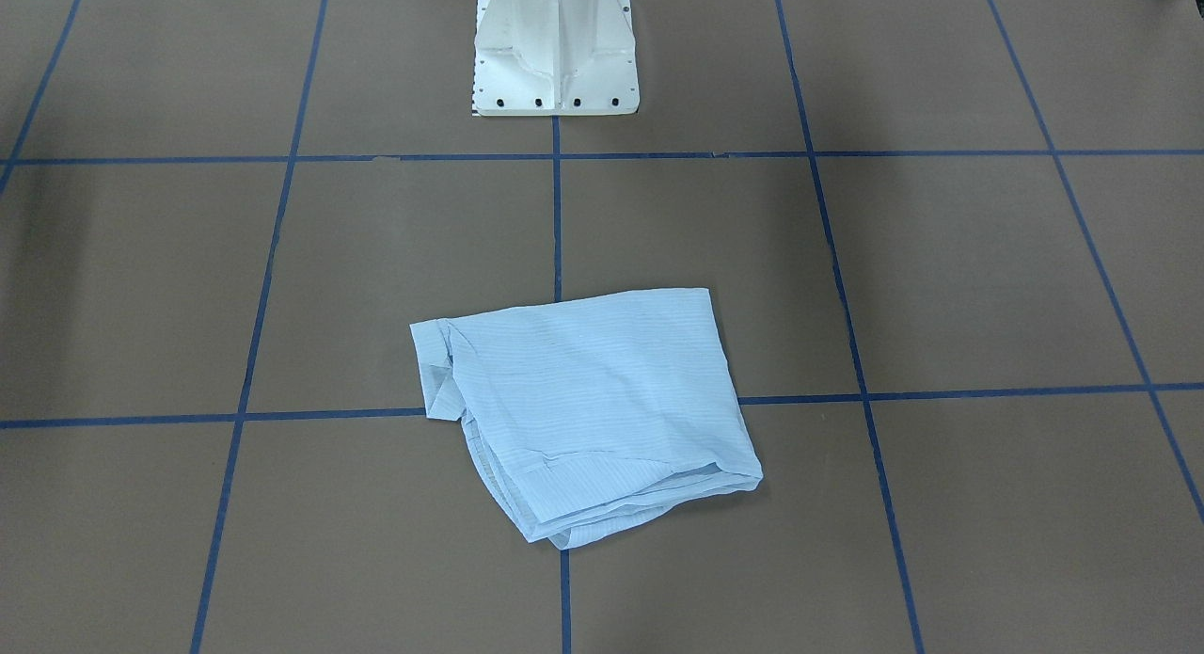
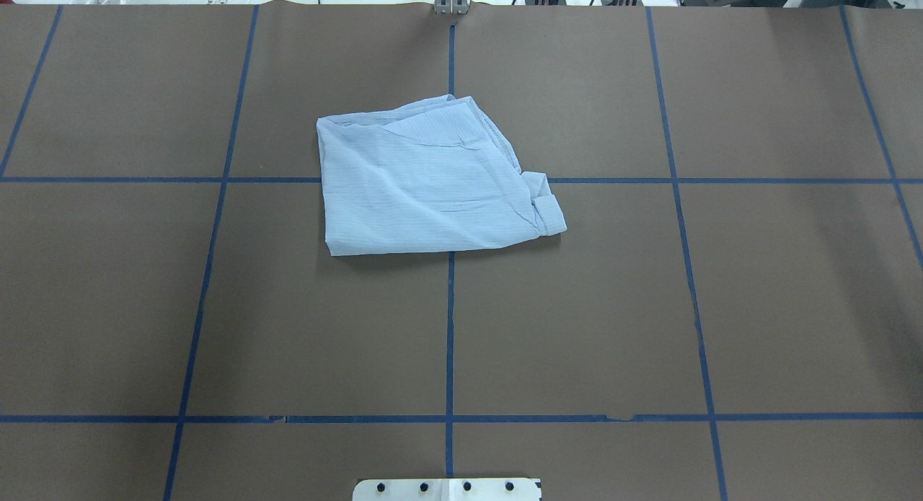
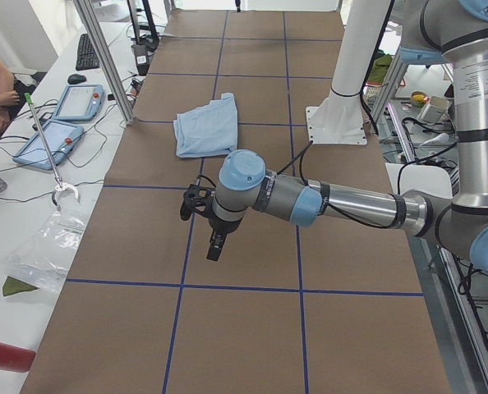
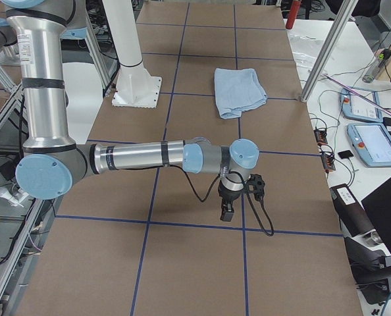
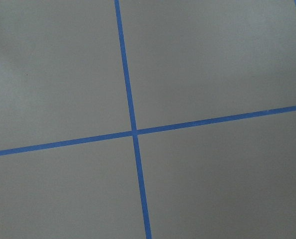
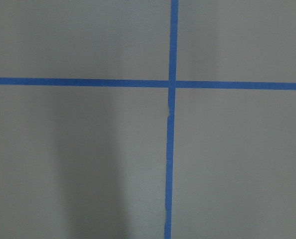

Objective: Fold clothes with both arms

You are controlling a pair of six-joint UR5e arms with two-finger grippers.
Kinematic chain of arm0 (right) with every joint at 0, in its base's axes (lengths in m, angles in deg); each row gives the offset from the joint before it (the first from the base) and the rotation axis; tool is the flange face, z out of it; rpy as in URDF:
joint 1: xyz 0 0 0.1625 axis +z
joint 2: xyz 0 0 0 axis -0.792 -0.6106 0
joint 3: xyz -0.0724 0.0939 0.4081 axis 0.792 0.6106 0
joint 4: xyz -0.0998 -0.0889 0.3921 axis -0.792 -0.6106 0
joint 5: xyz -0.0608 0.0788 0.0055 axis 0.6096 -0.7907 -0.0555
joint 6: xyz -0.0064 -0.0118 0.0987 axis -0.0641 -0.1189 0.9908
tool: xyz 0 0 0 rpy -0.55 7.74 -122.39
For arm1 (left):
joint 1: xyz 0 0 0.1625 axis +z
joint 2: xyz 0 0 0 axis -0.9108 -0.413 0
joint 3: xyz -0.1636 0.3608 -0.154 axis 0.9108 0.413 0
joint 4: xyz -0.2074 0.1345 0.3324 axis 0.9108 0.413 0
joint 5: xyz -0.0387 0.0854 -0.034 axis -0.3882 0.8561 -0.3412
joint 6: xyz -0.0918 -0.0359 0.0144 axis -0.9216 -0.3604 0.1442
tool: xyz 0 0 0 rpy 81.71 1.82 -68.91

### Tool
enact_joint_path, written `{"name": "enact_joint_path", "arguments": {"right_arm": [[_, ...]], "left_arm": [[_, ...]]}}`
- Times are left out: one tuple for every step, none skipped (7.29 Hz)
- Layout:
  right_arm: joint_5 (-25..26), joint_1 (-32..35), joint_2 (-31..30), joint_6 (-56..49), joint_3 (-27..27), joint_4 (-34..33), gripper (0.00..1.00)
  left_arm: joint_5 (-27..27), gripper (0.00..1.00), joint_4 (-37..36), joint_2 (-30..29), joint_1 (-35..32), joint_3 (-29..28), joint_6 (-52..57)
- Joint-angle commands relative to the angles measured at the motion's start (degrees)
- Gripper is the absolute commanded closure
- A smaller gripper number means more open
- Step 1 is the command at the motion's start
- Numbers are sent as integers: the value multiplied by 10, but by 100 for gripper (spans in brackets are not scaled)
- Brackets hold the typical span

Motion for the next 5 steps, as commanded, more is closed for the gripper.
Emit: {"name": "enact_joint_path", "arguments": {"right_arm": [[-7, 2, -17, 4, 14, 84, 0], [-23, 2, -27, 11, 22, 128, 0], [-32, 2, -28, 12, 27, 131, 0], [-33, 2, -29, 12, 28, 133, 0], [-33, 1, -26, 12, 28, 134, 0]], "left_arm": [[-1, 0, 3, -4, 2, -21, 5], [0, 0, 21, -4, 3, -29, 5], [-1, 0, 45, -4, 3, -52, 5], [0, 0, 61, -4, 3, -57, 5], [-1, 0, 62, -4, 3, -57, 4]]}}
